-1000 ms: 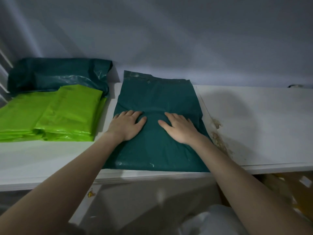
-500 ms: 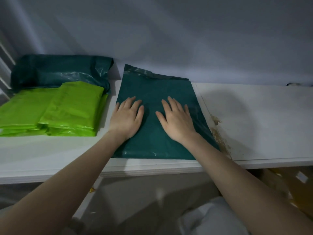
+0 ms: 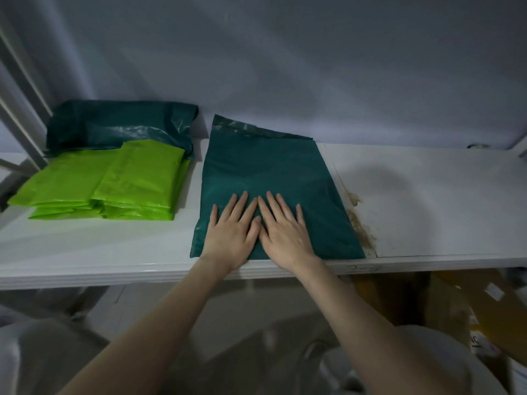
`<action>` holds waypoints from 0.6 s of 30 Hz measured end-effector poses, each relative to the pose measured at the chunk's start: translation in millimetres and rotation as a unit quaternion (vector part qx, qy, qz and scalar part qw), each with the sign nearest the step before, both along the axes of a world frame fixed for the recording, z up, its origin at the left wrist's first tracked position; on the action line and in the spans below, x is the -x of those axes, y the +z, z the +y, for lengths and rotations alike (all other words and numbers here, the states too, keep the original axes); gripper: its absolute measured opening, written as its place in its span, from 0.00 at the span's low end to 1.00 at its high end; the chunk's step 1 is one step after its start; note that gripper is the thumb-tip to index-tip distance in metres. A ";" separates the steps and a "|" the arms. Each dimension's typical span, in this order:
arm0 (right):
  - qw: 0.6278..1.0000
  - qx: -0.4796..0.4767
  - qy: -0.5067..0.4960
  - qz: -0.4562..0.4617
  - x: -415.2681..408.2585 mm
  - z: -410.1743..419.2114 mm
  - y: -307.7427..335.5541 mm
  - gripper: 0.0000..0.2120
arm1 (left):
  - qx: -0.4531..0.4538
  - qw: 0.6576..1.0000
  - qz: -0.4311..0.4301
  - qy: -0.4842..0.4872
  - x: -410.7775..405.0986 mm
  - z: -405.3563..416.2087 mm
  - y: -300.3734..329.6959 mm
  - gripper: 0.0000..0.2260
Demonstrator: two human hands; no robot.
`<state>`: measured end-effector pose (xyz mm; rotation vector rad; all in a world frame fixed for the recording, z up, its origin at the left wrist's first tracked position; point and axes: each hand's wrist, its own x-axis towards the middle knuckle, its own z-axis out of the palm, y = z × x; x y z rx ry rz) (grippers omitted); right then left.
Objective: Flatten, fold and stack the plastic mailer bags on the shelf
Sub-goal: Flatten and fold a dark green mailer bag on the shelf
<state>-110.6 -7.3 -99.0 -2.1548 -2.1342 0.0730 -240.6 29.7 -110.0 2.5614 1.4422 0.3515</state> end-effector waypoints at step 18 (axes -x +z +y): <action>0.967 0.097 -0.136 0.191 -73.5 -5.4 3.5 0.34 | 0.093 0.988 -0.036 0.119 24.7 29.7 0.6 0.34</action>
